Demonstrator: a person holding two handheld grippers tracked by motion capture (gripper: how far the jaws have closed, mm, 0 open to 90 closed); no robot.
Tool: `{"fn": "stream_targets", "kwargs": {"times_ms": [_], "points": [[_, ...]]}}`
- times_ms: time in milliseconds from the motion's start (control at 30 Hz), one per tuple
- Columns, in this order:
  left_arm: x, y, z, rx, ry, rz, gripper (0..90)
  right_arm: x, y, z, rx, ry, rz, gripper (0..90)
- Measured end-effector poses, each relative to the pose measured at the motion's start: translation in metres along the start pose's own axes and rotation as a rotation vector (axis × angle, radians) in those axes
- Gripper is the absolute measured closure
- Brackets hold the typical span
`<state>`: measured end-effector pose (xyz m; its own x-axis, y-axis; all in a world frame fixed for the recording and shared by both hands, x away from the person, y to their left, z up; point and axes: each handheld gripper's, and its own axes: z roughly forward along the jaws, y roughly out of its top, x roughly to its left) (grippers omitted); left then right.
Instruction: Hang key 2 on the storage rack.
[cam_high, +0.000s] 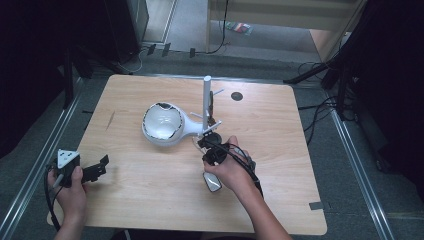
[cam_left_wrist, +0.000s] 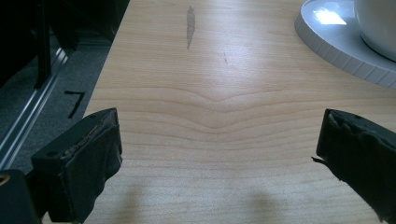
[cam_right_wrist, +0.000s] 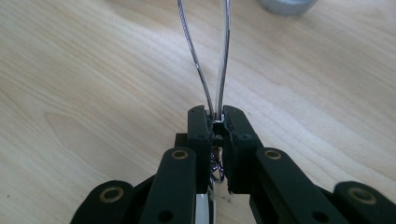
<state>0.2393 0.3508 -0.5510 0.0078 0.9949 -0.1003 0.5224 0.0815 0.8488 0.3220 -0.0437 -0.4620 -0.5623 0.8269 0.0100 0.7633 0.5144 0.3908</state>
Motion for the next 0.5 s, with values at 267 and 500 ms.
{"fn": "stream_targets", "kwargs": {"times_ms": [267,500], "points": [[0.0,0.0,0.0,0.0,0.0,-0.001,0.3,-0.001,0.001,-0.008,-0.066,-0.016,0.011,83.6],[0.0,0.0,0.0,0.0,0.0,-0.001,0.3,-0.003,0.002,-0.018,-0.146,-0.037,0.046,83.6]]}}
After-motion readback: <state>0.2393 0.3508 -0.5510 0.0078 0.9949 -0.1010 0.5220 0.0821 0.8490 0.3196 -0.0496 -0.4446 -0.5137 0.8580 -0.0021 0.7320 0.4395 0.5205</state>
